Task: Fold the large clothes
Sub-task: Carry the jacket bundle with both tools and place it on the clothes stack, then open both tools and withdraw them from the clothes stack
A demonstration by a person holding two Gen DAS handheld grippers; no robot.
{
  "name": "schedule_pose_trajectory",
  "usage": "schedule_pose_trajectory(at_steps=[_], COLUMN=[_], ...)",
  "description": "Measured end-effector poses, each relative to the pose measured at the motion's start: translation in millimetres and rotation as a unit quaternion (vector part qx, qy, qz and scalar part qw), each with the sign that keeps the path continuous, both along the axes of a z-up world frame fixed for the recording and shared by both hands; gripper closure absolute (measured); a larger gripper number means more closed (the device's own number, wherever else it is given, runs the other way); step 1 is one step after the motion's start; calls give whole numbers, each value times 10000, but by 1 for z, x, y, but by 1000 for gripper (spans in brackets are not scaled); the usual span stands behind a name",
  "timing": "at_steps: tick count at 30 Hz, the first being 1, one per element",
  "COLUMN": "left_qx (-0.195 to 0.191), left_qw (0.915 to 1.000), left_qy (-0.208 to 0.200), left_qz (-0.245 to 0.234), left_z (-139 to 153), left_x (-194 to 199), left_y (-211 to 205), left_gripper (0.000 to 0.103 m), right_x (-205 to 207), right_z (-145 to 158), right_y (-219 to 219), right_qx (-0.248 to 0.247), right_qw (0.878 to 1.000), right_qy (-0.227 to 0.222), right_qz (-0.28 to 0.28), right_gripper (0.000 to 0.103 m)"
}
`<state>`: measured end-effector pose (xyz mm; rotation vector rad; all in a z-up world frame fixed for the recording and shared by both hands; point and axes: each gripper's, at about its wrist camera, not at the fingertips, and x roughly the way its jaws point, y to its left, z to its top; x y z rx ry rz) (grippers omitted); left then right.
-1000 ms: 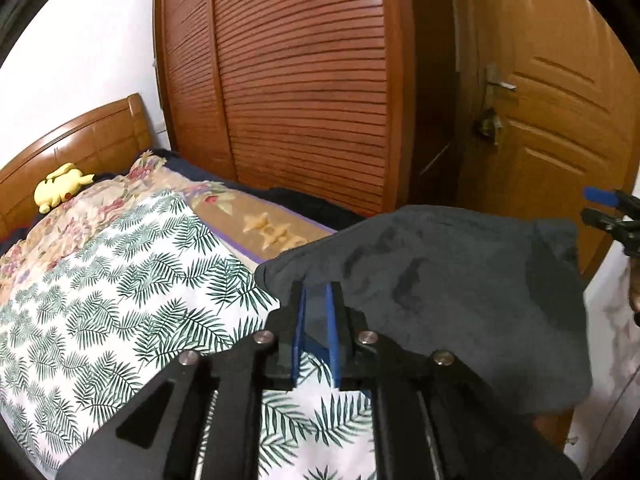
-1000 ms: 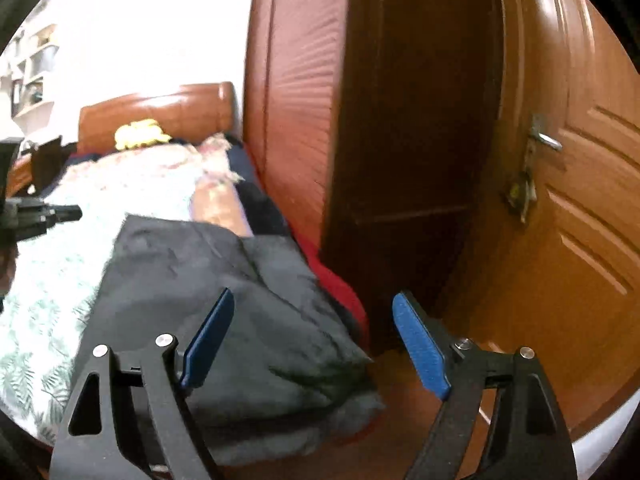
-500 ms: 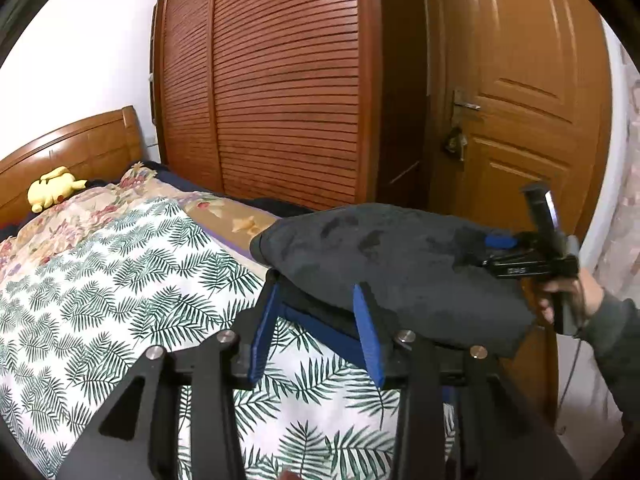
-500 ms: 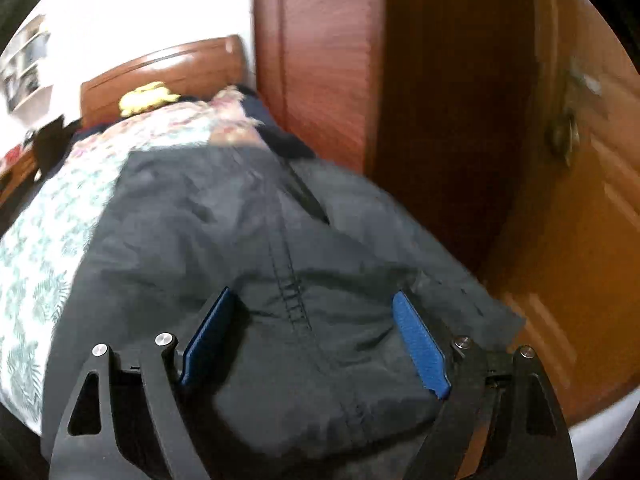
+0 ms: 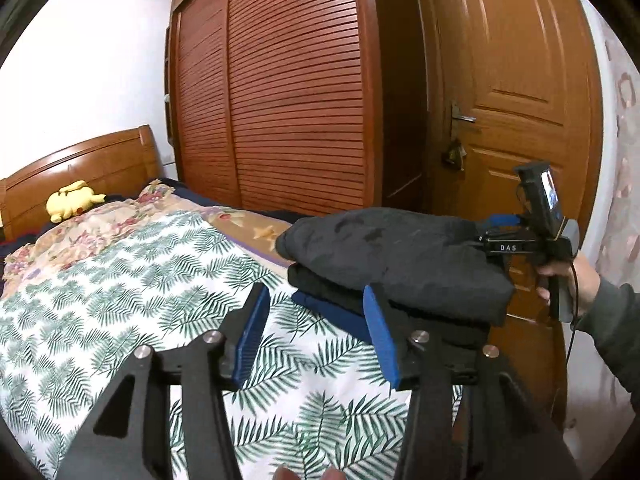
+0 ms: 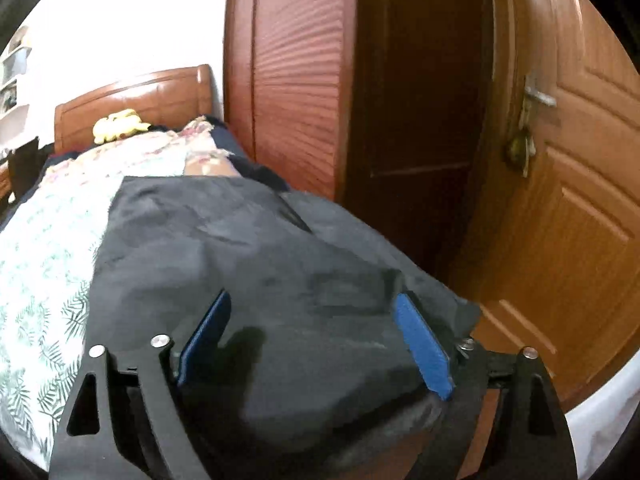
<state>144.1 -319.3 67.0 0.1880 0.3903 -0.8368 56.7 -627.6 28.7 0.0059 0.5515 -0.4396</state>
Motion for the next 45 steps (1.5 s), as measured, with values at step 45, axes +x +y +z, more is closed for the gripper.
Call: schedule_pose_trajectory(at_steps=[45], left_qx=[96], left_qw=[9166], left_qy=[359], left_qz=[3981], left_z=[-85], left_x=[-62], left_y=[303], left_gripper=[54], right_x=[38], right_z=[-48], right_y=[406], right_qx=[1073], right_qw=[9330], right_qy=[-475], right_qz=[3403], right_gripper=[11])
